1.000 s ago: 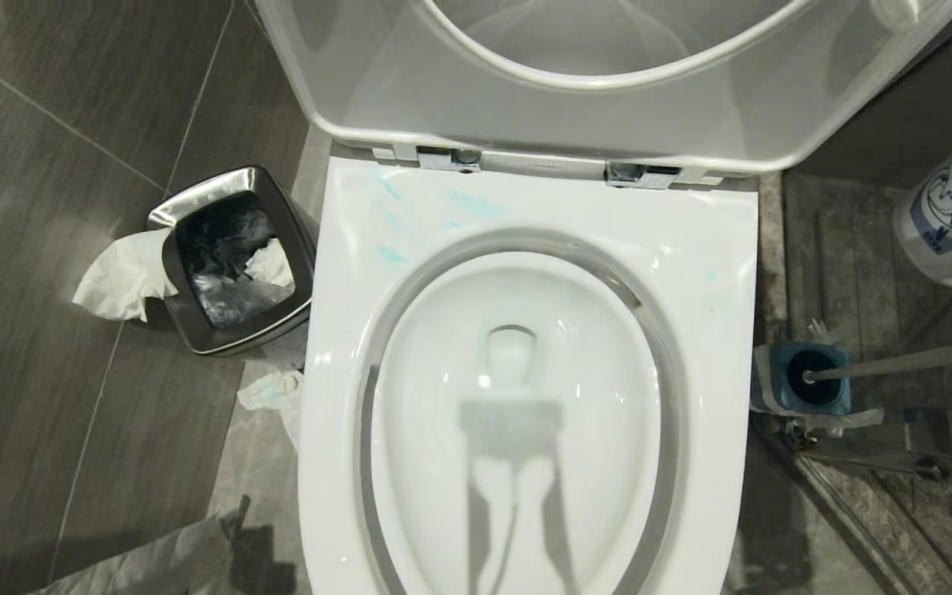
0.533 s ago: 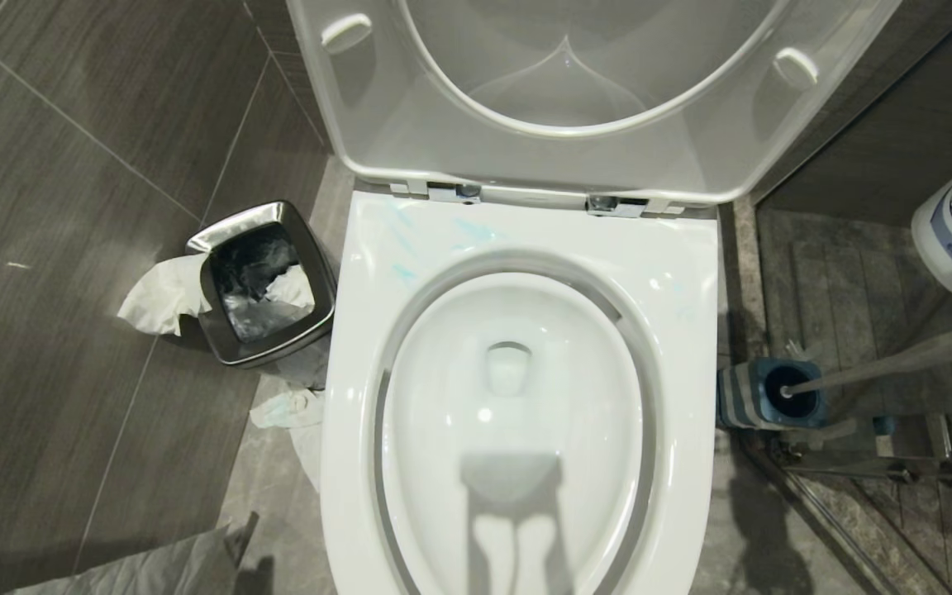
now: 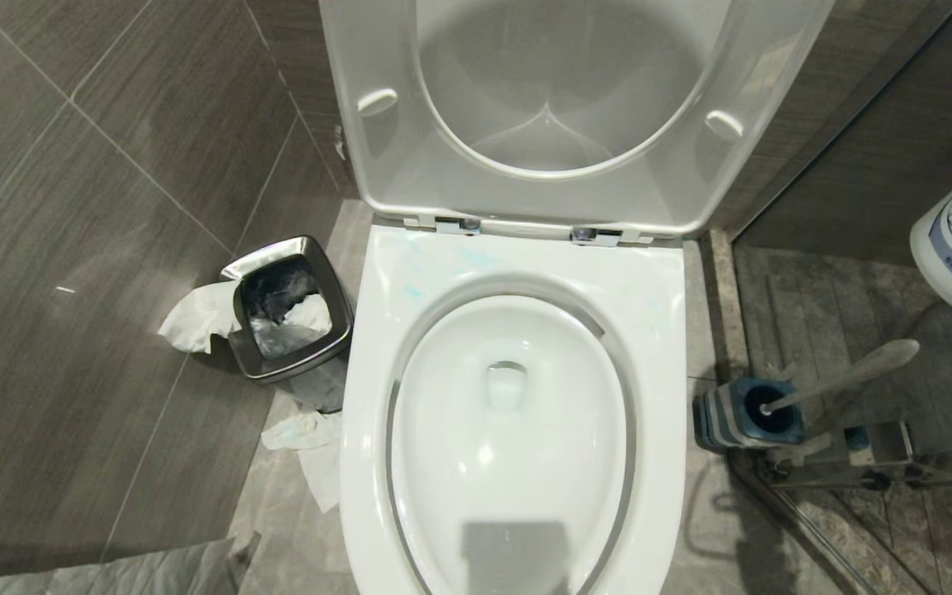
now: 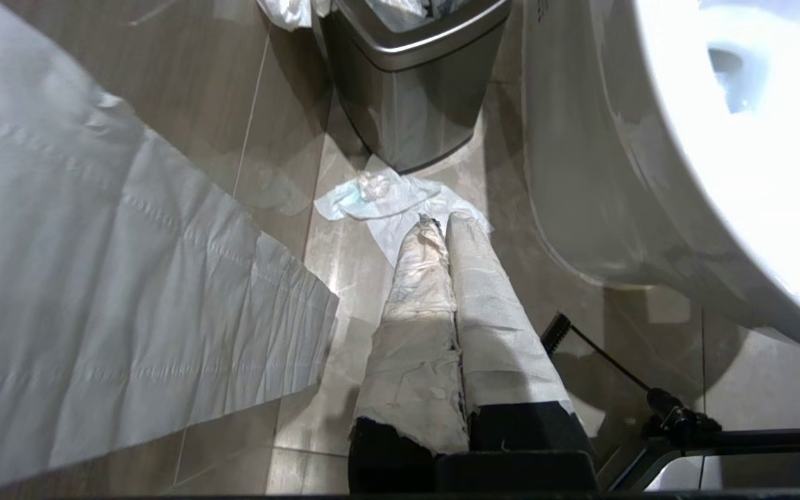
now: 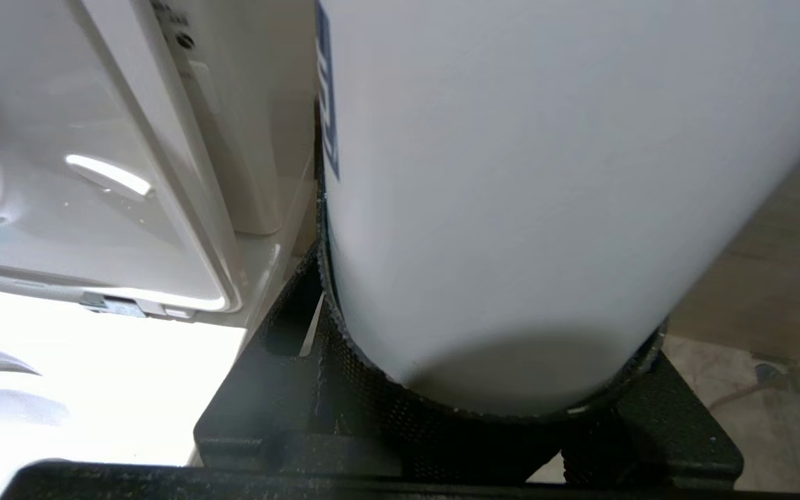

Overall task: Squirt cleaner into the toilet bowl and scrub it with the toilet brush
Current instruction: Pour in the cleaning agent

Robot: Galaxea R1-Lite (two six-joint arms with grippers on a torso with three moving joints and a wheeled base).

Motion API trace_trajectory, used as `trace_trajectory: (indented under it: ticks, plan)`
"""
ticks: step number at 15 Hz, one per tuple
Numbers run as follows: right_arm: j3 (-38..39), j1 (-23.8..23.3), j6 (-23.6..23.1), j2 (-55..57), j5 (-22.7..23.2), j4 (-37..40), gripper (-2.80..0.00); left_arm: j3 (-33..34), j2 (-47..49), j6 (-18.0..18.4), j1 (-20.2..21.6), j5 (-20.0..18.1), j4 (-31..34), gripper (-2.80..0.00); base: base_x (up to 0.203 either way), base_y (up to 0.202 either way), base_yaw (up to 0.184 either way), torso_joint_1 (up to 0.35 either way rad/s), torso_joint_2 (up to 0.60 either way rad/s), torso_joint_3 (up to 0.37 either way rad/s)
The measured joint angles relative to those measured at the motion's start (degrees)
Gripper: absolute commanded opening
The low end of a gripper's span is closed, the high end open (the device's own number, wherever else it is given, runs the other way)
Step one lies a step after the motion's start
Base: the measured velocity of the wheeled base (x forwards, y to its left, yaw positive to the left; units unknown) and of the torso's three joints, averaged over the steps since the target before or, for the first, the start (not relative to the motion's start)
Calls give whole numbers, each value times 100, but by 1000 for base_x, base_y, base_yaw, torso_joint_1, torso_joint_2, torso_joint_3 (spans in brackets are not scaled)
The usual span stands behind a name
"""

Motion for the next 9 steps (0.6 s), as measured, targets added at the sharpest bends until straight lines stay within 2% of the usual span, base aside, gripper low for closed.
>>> trace_trajectory:
  ticks: [9]
  plan:
    - [336,4,-70,-21,-2,-5,-280,0,0,-9,0,1,-7,-280,0,0,0,1,1,203]
